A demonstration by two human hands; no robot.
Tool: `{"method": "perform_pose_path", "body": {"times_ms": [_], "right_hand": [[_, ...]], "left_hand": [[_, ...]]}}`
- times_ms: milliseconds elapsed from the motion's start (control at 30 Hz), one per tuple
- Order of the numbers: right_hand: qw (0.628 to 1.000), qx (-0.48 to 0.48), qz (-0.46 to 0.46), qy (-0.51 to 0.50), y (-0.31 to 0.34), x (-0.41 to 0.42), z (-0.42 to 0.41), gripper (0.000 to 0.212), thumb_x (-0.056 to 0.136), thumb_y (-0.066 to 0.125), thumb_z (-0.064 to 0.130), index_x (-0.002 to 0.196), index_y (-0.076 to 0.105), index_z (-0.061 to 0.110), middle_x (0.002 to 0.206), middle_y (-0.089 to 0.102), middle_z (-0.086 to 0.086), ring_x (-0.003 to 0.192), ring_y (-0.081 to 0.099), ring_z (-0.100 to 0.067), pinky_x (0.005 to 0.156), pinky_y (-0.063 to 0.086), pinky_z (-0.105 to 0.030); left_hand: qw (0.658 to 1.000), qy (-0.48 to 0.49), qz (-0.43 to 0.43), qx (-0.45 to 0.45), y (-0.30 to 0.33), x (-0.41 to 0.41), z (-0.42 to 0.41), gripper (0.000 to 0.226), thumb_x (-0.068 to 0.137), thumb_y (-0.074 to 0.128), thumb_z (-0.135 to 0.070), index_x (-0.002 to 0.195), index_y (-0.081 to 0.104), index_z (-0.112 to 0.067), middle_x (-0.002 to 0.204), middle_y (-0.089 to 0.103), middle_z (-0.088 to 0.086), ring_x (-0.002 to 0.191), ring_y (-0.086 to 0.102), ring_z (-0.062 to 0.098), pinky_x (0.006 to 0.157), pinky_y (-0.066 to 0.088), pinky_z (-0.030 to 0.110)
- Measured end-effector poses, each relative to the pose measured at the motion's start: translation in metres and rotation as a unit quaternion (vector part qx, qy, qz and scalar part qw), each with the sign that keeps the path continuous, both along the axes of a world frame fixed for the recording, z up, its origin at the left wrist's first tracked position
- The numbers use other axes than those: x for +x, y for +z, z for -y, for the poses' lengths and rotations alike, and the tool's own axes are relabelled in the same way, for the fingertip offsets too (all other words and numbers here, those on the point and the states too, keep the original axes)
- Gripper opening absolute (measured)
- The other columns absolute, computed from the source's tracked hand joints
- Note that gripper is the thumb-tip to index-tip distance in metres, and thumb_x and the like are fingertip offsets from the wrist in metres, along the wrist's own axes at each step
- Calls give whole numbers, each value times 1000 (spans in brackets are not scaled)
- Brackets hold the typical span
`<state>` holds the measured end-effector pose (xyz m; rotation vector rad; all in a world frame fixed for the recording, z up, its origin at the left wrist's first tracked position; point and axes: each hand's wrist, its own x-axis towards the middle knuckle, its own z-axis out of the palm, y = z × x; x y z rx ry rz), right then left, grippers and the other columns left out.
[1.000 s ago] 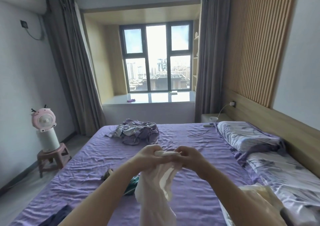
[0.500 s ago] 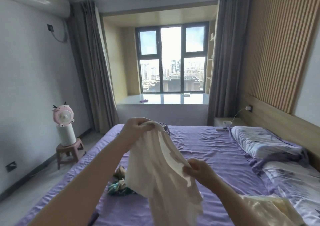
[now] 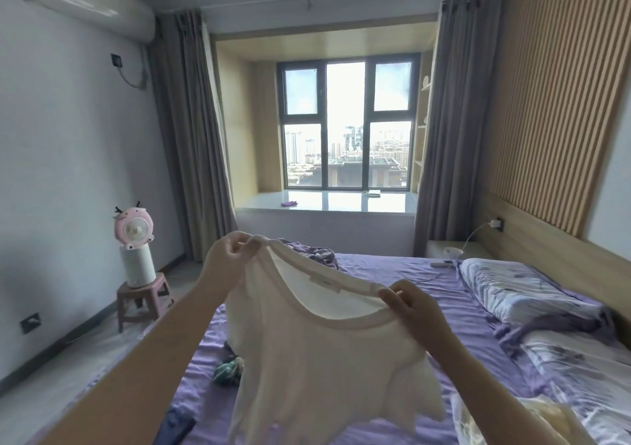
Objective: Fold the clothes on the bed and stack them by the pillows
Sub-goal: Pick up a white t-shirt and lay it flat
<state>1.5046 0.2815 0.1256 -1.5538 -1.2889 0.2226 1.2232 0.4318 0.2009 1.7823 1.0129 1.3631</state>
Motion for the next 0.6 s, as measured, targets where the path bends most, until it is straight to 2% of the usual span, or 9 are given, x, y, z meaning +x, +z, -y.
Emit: {"method": "perform_pose_path", "body": {"times_ms": [133,167,233,333,433,533,600], "right_hand": [[986,-94,101,91,17,3,18,32,69,80,35,76,49,34,65,57,12,55,45,1,55,37,-13],[978,-117,136,108,19,4,22,31,70,80,33,78,50,37,70,59,12,60,47,-2,57,37,-13],[973,-105,164,120,19,6,29,27,78,74,24,77,54,42,73,61,7,67,51,-7,61,37,-13],[991,-34,86,93,12,7,36,23,85,68,23,70,62,40,63,59,11,59,47,2,59,36,-13],[997,0,-12,77,-1,6,42,20,86,66,19,72,67,33,66,64,16,59,51,6,58,38,-10],[997,24,-54,55,-10,8,48,24,89,62,14,82,69,36,79,70,19,73,58,9,67,41,-7],[998,38,-36,29,-13,9,53,24,90,60,12,87,67,35,90,70,15,81,59,12,71,39,-2]], "left_hand": [[996,30,-63,51,-6,-13,8,11,87,66,-31,77,70,-33,55,61,-21,55,53,-5,60,39,21],[995,31,-73,57,-9,-17,10,10,87,65,-32,78,70,-34,59,63,-19,60,55,-3,63,41,23],[994,28,-89,50,-17,-21,14,12,87,64,-39,79,72,-32,67,67,-13,67,58,8,69,44,29],[991,37,-120,36,-32,-24,21,37,84,63,-51,74,68,-16,61,55,-4,57,45,11,59,38,30],[992,27,-107,61,-42,-26,36,49,83,61,-56,72,64,-8,61,49,-3,54,41,6,57,35,26],[988,51,-111,93,-52,-26,53,23,82,61,-49,73,66,-28,74,57,-11,67,52,-2,64,37,14],[983,62,-143,93,-54,-26,62,14,80,65,-47,72,65,-37,69,57,-13,65,51,-2,62,36,14]]}}
